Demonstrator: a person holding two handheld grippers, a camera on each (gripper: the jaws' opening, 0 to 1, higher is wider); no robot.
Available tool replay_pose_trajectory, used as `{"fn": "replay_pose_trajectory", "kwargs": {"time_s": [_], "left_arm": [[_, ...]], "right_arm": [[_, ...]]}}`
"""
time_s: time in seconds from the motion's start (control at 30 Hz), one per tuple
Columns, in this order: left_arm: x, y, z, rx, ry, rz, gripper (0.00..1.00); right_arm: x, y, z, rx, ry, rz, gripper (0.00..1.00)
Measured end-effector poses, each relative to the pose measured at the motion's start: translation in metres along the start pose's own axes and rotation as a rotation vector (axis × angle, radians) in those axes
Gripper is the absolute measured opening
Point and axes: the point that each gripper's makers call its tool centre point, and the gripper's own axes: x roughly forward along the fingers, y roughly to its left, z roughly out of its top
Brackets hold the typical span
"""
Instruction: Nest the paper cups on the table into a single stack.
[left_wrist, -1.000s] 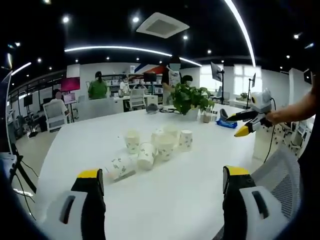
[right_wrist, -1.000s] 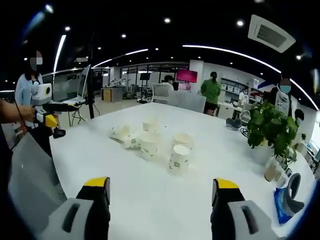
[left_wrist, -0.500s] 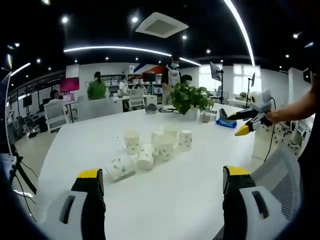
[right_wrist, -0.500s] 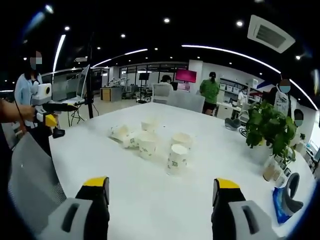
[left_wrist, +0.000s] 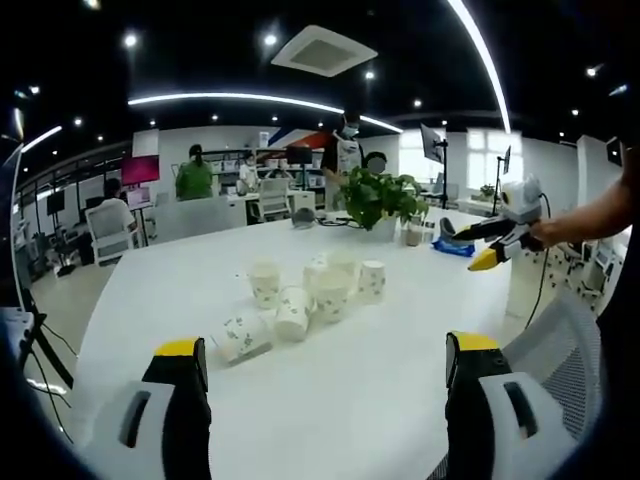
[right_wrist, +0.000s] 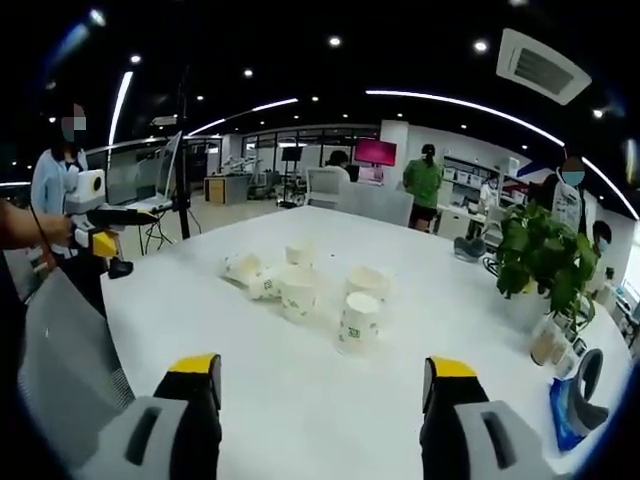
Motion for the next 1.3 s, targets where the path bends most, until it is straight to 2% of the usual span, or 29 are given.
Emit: {"fn": "replay_pose_trajectory", "kwargs": {"time_s": [0.4,0.8,1.3], "left_arm": [[-0.002,0.003,0.000,0.000,-0.002,0.013,0.99],[0.000,0.001,0.002,0.007,0.000,0.020,0.99],[0.001,0.000,-0.001,0.010,0.008,0.025,0.99]], "right_arm": [[0.019,0.010,0.012,-0.046,0.004,0.068,0.79],[0.038,0.015,0.028,-0.052,-0.014,0.118,0.74],[0.061,0.020,0.032,-0.082,0.005,0.176,0.67]]}}
